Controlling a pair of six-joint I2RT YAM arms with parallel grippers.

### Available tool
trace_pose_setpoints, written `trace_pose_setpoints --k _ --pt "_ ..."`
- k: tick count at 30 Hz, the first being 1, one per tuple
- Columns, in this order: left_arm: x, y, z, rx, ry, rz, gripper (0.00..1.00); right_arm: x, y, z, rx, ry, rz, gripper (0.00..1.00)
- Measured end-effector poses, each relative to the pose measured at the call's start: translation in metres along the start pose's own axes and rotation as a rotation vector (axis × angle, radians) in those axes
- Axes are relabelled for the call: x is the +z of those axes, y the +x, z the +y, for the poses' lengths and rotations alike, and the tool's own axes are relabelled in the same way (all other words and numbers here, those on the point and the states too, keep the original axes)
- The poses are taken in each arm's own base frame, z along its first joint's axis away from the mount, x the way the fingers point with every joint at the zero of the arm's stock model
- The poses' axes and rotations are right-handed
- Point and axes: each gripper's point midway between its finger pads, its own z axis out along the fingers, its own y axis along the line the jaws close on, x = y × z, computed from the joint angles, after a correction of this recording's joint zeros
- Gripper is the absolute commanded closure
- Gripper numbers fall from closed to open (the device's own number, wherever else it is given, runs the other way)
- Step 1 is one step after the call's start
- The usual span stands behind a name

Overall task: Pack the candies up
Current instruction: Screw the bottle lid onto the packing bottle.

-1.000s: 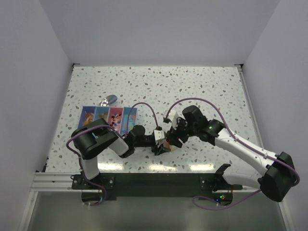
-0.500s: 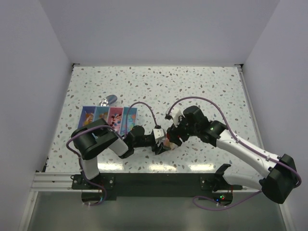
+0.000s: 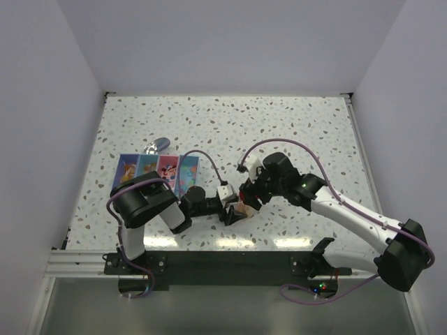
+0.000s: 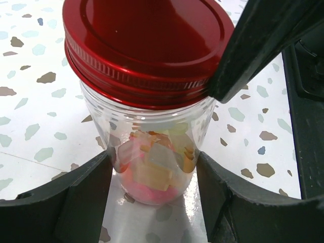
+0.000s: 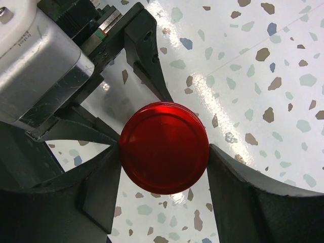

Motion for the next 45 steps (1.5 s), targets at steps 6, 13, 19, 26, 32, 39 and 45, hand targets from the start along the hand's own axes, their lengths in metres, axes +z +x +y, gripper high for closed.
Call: trace_pose_setpoints --k 6,13,19,26,32,39,45 --pt "-0.003 0.002 0.0 0.001 -0.004 -0.01 0.66 0.001 0.0 0.002 0.007 -0.013 0.018 0.56" --pt "-0.004 0.005 -0.001 -0.017 -0.005 -0.03 0.62 0.003 -0.003 0.003 0.042 -0.018 0.03 0.56" --pt "-0.006 0.007 -0.002 -0.016 -0.011 -0.037 0.56 0.003 -0.006 0.009 0.075 -0.031 0.014 0.56" --pt "-0.006 0.009 -0.003 -0.012 -0.019 -0.04 0.51 0.001 -0.005 0.016 0.08 -0.032 0.004 0.56" --pt "-0.006 0.01 -0.003 -0.005 -0.026 -0.038 0.5 0.002 -0.005 0.02 0.062 -0.013 0.023 0.56" --pt "-0.006 0.011 -0.004 0.026 -0.032 -0.034 0.49 -0.001 0.0 0.022 0.071 -0.004 0.101 0.56" --pt "-0.005 0.012 -0.005 0.05 -0.034 -0.032 0.49 -0.004 0.003 0.023 0.075 -0.006 0.135 0.55"
